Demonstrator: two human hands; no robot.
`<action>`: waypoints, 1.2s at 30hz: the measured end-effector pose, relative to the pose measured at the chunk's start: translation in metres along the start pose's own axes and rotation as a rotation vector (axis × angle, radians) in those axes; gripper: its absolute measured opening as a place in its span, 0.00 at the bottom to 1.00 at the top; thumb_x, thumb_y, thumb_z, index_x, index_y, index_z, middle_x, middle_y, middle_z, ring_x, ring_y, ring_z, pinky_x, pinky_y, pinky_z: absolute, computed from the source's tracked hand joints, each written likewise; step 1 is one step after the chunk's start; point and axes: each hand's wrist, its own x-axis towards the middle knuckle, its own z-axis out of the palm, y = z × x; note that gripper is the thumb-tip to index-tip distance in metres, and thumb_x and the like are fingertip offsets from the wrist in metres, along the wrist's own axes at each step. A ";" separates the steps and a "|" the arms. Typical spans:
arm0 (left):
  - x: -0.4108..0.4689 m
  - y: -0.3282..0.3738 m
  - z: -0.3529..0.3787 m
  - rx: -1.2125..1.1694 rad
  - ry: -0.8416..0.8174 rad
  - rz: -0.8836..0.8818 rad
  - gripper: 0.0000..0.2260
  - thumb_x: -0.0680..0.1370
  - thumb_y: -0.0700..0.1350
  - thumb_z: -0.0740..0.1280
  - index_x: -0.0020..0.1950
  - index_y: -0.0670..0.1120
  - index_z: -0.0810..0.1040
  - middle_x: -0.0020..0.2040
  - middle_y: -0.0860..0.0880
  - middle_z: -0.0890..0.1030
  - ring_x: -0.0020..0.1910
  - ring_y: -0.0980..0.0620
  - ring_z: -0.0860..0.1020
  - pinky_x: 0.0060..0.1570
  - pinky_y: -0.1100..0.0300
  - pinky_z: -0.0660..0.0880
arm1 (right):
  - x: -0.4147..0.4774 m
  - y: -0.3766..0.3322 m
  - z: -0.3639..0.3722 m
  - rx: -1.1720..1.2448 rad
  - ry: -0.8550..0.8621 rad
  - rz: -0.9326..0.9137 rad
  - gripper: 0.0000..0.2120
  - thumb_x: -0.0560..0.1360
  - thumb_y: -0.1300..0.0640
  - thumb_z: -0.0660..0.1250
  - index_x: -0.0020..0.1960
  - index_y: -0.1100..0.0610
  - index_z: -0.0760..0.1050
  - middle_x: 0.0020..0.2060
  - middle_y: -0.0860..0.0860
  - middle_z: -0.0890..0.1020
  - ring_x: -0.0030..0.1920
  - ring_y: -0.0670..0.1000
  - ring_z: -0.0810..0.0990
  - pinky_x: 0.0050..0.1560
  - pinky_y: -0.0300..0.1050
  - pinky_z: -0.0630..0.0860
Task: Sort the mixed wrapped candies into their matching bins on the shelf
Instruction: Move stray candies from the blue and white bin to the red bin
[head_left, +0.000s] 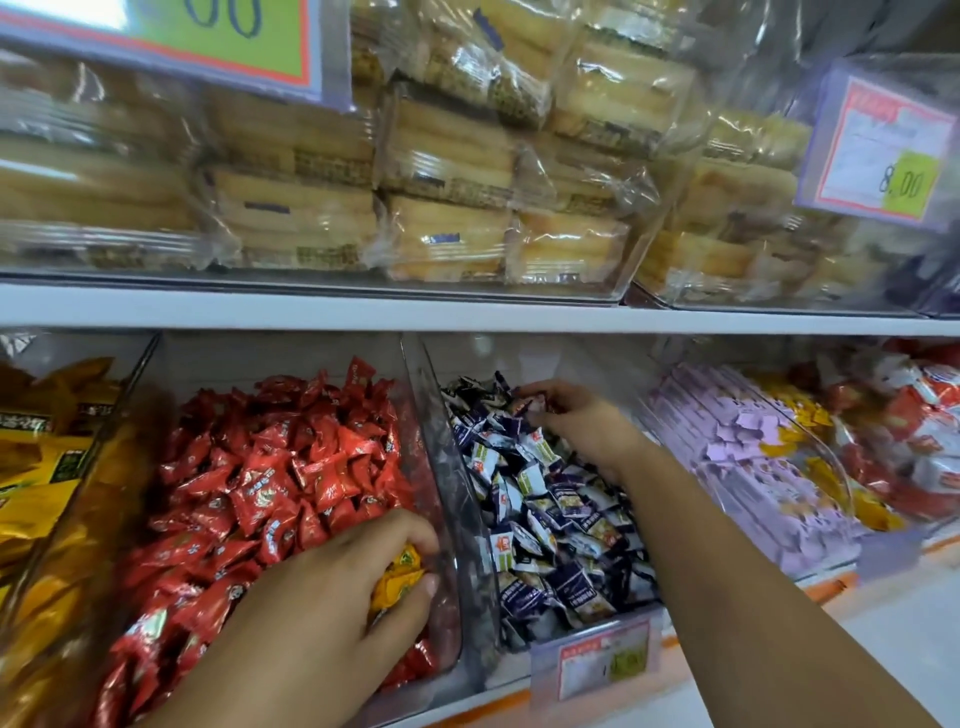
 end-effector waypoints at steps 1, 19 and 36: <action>-0.002 0.002 -0.003 -0.021 0.003 0.003 0.09 0.75 0.64 0.57 0.54 0.67 0.65 0.50 0.72 0.71 0.39 0.59 0.76 0.34 0.68 0.69 | -0.004 -0.004 0.003 0.005 0.017 -0.015 0.12 0.77 0.60 0.68 0.59 0.50 0.77 0.45 0.48 0.80 0.24 0.42 0.71 0.22 0.33 0.66; 0.000 0.027 -0.009 0.130 0.018 -0.077 0.21 0.67 0.74 0.57 0.49 0.62 0.63 0.36 0.56 0.73 0.31 0.59 0.71 0.29 0.64 0.65 | -0.074 -0.028 -0.004 0.393 0.007 -0.164 0.11 0.77 0.65 0.66 0.54 0.52 0.80 0.49 0.50 0.85 0.41 0.41 0.83 0.39 0.29 0.75; 0.001 0.025 -0.008 0.173 -0.068 -0.073 0.18 0.72 0.71 0.57 0.51 0.59 0.65 0.34 0.54 0.70 0.29 0.58 0.68 0.28 0.62 0.60 | -0.083 -0.071 0.031 0.071 -0.013 -0.326 0.15 0.82 0.54 0.57 0.65 0.42 0.74 0.56 0.35 0.77 0.56 0.38 0.77 0.54 0.24 0.70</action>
